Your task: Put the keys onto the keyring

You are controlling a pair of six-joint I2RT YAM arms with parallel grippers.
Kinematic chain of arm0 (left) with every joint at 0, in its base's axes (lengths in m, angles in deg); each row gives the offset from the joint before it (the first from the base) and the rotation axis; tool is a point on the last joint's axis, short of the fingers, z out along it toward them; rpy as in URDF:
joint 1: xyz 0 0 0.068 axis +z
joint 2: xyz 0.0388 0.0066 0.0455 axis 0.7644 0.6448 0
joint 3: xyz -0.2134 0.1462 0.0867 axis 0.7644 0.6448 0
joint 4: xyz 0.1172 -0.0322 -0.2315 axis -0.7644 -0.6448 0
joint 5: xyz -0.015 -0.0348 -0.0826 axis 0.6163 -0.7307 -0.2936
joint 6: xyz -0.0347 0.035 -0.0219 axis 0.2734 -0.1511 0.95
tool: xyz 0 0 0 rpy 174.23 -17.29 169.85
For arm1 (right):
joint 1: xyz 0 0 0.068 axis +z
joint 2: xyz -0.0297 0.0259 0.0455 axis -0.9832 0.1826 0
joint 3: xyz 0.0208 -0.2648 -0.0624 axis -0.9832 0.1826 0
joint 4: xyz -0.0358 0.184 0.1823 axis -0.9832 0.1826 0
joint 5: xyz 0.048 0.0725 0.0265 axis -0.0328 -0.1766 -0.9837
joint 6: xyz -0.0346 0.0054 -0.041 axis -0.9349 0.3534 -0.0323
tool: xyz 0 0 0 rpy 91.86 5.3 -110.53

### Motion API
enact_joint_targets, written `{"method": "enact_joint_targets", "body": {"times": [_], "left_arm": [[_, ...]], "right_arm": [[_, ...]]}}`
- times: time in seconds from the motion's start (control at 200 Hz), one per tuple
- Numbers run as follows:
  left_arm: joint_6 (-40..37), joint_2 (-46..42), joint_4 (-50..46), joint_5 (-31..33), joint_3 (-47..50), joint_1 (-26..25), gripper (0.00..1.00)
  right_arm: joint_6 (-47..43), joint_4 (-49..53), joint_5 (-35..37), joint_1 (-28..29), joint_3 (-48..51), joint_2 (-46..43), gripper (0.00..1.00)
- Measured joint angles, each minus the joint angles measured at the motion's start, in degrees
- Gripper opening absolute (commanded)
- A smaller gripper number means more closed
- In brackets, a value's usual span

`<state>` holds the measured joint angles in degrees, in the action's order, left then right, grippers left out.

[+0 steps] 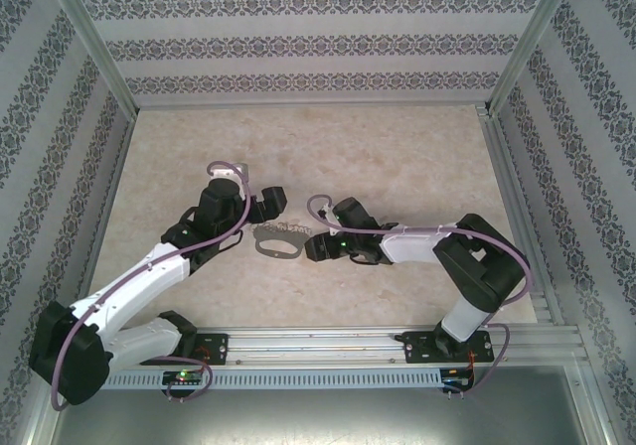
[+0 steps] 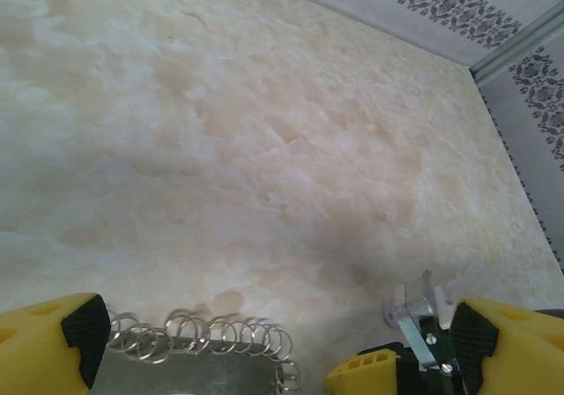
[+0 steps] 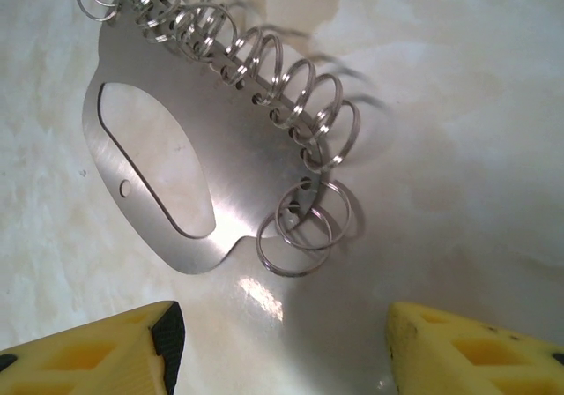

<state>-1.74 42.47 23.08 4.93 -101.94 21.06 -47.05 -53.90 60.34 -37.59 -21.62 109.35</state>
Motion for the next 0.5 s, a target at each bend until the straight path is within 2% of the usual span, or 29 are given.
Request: {"method": "enact_joint_targets", "body": {"times": [0.505], "left_arm": [[-0.2,-0.6,-1.7,0.0,0.0,2.3,1.0]], "right_arm": [[0.9,-1.2,-2.2,1.0,-5.2,4.0,0.61]]}}
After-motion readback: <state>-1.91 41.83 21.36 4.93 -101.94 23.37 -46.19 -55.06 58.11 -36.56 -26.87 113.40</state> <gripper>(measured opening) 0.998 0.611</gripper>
